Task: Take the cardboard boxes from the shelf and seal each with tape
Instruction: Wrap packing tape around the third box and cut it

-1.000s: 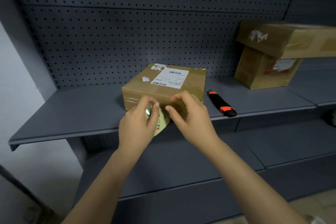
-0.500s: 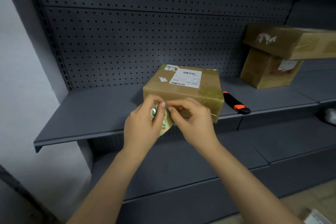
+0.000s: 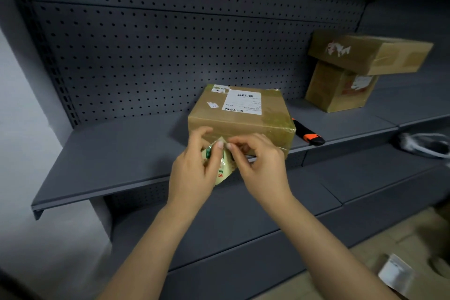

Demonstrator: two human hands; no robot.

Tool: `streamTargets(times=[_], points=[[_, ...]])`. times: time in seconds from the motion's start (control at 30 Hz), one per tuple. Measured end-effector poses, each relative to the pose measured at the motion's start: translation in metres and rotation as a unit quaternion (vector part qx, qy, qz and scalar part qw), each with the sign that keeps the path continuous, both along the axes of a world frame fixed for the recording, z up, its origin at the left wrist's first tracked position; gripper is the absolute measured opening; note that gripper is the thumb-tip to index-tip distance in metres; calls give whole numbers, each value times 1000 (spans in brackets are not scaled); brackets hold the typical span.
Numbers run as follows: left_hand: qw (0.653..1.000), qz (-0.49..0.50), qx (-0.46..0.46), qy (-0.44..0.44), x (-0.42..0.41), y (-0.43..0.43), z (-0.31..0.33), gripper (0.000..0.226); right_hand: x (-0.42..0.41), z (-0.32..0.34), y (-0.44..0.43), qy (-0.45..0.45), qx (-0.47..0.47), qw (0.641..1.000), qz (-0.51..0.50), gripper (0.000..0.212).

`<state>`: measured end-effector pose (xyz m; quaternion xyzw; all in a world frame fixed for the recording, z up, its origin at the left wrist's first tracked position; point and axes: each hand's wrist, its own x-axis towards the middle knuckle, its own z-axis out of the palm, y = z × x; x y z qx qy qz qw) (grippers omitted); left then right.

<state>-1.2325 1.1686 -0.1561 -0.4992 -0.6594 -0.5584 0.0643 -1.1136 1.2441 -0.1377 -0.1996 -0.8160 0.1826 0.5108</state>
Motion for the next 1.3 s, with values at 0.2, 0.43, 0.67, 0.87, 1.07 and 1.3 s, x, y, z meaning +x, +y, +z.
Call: streamTargets(times=[0.2,0.43,0.67,0.87,1.07,1.3], points=[[999,-38,37,13,11,7,0,32,14,1,-3,-46,-38,998,-9,5],[989,-120,60,55,45,31,13,31,57,16,8,12,-52,999,-1,5],[967,-198,112,114,111,76,46,35,141,43,38,140,-143,979,42,19],[954,-229,47,186,168,175,44,28,203,29,129,116,-147,982,-28,22],[932,-218,-85,275,190,290,20,26,241,-6,263,60,-180,981,-36,24],[928,-105,-227,277,187,363,10,23,225,-30,368,-38,-152,987,-28,22]])
